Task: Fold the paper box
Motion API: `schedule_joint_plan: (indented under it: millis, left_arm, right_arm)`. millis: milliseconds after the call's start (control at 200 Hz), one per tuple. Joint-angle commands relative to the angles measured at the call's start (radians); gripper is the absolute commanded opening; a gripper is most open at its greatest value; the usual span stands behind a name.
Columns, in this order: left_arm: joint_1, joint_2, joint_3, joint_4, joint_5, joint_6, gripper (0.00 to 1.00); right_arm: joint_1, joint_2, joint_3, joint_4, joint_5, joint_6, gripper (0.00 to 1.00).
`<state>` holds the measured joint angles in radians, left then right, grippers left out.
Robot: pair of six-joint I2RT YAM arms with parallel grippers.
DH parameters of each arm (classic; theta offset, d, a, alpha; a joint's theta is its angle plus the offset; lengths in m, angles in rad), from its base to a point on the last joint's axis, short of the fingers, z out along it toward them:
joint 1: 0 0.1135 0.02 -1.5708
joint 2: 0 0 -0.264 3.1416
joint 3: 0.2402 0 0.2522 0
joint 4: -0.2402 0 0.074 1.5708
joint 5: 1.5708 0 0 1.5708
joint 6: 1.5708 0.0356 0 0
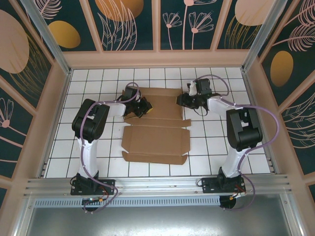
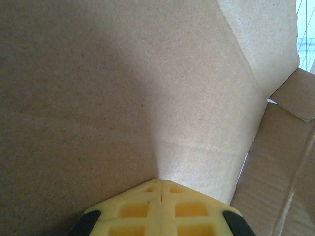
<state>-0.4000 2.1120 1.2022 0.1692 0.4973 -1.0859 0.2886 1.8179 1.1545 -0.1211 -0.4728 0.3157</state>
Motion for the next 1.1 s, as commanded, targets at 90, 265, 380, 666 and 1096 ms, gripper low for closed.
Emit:
schedule_joint_plan:
  millis: [90,265,380,666,1096]
  left_arm:
    - [0.001,0.041,-0.018,-0.063,-0.034,0.014,0.00]
    - [0.001,0.042,-0.018,-0.065,-0.031,0.017,0.00]
    - [0.003,0.039,-0.016,-0.070,-0.034,0.021,0.00]
    - [0.003,0.045,-0.016,-0.066,-0.031,0.016,0.00]
    - [0.004,0.047,-0.017,-0.062,-0.029,0.017,0.00]
  right_arm:
    - [0.091,0.078,0.116,-0.111,0.152,-0.038,0.55]
    - [0.135,0.148,0.178,-0.144,0.216,-0.054,0.59]
    - [0.133,0.139,0.175,-0.128,0.208,-0.063,0.61]
    - [0.087,0.165,0.087,0.054,-0.031,0.008,0.62]
    - [0.071,0.250,0.030,0.179,-0.122,0.080,0.62]
